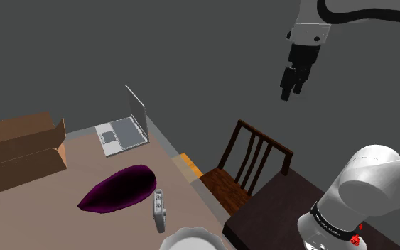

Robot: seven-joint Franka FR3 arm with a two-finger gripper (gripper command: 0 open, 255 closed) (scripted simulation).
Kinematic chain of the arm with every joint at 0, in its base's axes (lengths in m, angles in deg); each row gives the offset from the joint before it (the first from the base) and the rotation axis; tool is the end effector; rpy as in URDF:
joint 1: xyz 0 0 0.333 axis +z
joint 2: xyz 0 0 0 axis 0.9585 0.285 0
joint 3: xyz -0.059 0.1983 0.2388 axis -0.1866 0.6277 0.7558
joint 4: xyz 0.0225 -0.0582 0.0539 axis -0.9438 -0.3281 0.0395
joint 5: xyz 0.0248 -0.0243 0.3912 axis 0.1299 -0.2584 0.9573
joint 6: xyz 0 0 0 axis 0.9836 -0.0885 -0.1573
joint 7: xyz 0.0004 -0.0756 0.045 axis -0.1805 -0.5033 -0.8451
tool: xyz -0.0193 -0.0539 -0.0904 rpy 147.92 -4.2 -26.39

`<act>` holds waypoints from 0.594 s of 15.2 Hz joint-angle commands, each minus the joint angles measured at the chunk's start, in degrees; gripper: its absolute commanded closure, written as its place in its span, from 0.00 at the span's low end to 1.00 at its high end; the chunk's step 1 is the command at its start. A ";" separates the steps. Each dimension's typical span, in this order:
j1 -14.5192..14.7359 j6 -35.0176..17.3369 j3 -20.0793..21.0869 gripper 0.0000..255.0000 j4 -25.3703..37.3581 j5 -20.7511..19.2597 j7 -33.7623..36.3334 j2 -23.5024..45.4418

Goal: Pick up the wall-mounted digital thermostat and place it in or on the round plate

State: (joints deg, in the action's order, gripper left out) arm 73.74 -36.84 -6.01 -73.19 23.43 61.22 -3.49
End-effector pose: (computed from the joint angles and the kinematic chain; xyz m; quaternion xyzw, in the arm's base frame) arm 0.2956 -0.0201 0.6102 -0.9992 -0.0188 0.0358 0.0026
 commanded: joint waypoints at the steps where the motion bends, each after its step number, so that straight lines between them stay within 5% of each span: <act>1: 0.00 0.00 0.00 0.00 0.00 0.00 0.00 0.00; 9: 1.90 -10.91 8.90 0.00 -9.18 6.46 11.67 0.81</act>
State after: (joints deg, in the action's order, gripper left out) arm 75.35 -45.87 1.63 -81.35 28.99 71.27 -3.37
